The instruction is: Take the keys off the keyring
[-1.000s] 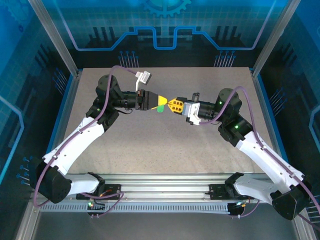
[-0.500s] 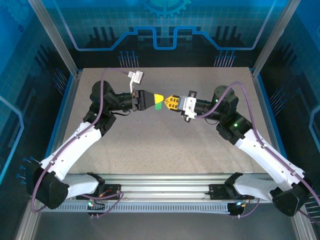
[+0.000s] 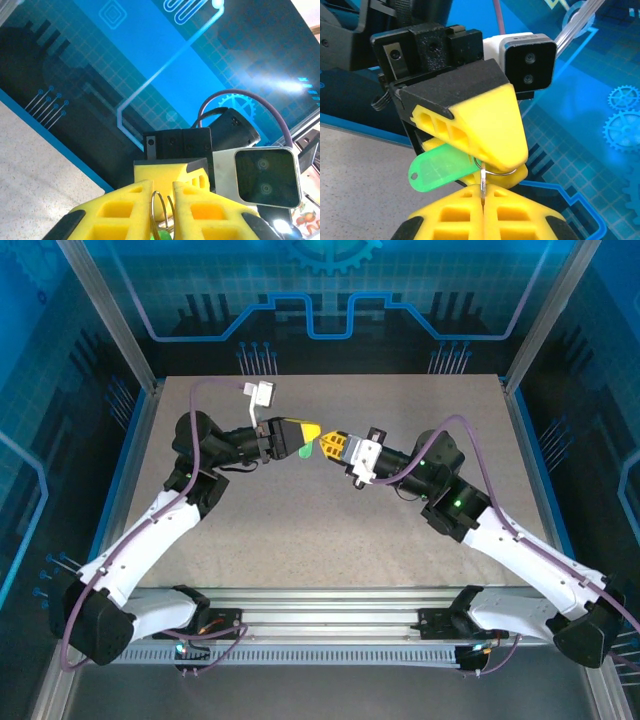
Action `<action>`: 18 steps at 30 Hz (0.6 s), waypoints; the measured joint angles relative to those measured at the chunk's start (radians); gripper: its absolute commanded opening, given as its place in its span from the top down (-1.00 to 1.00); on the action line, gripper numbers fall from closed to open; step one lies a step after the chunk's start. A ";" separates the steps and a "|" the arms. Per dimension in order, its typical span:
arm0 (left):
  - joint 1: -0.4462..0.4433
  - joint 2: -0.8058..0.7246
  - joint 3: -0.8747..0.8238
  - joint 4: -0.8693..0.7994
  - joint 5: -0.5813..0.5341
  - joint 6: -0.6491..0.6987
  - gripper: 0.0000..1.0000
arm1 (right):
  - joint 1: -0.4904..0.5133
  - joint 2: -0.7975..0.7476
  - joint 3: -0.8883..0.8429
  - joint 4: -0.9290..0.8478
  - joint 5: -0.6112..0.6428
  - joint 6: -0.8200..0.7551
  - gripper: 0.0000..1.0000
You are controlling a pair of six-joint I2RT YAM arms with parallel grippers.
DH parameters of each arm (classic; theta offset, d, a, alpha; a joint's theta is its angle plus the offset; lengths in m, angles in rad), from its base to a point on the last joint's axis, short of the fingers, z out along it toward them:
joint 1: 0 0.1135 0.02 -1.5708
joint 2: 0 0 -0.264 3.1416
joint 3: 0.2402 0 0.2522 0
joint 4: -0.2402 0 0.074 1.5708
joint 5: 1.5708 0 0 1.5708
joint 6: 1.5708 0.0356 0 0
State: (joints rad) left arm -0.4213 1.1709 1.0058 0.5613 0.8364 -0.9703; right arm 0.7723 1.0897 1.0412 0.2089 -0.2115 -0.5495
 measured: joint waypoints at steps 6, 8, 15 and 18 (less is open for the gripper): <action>0.001 -0.029 -0.031 0.014 -0.021 0.000 0.60 | 0.016 0.002 0.000 0.002 0.019 -0.005 1.00; 0.001 -0.034 -0.040 0.021 -0.026 0.000 0.60 | 0.019 0.003 0.000 0.000 0.022 -0.008 1.00; 0.006 -0.040 -0.061 0.062 -0.032 -0.019 0.65 | 0.019 0.003 0.000 0.001 0.023 -0.019 1.00; 0.010 -0.040 -0.063 0.072 -0.032 -0.026 0.72 | 0.019 0.003 0.000 -0.001 0.025 -0.024 1.00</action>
State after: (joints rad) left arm -0.4110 1.1305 0.9432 0.6331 0.8043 -0.9962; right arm 0.7918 1.0924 1.0412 0.2081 -0.1864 -0.5739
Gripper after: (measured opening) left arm 0.162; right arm 0.062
